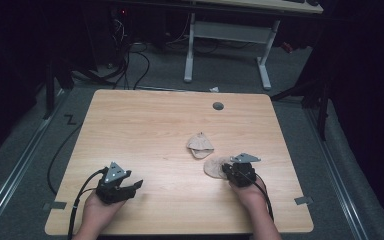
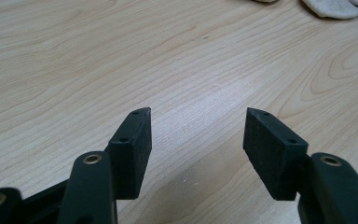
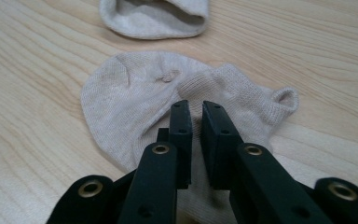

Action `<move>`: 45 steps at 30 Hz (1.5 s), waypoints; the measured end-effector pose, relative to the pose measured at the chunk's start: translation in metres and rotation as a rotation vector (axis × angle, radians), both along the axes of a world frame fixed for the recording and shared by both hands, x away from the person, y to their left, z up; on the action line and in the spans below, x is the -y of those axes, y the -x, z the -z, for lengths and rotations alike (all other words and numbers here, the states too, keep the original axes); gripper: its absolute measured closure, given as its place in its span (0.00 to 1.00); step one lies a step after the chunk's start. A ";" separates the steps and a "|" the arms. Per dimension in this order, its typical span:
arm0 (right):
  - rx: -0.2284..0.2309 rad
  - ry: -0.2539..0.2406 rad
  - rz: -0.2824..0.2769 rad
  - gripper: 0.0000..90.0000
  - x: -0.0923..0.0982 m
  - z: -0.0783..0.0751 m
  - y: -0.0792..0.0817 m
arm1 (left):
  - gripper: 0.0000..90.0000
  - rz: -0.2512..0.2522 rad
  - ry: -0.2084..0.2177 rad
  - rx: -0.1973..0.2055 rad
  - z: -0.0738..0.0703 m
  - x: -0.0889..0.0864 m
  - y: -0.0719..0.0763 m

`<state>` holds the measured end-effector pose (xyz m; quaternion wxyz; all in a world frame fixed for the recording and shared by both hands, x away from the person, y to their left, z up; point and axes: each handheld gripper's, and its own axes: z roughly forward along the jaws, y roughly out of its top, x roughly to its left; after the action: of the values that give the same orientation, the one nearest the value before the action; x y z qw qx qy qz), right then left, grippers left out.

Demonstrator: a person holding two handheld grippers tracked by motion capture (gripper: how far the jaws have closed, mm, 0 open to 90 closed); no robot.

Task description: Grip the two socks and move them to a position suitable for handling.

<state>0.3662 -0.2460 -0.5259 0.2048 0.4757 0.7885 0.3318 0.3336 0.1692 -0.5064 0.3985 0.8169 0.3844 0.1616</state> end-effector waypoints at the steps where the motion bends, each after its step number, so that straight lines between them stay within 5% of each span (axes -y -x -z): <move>1: 0.000 0.000 -0.005 0.92 -0.002 0.000 0.001 | 0.47 0.003 0.000 -0.001 0.000 0.001 0.000; 24: -0.012 0.003 -0.267 0.85 -0.080 0.000 0.039 | 0.50 0.118 -0.039 0.009 0.000 0.034 0.017; 35: -0.015 0.009 -0.392 0.84 -0.114 0.000 0.057 | 0.65 0.212 0.013 -0.015 -0.003 0.061 0.034; 45: -0.018 0.010 -0.434 0.83 -0.125 0.000 0.064 | 0.84 0.258 -0.055 -0.041 0.006 0.078 0.039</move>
<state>0.3020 -0.1212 -0.5254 0.1241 0.2968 0.8757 0.3600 0.2944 0.0910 -0.5125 0.3857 0.8732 0.2796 0.1026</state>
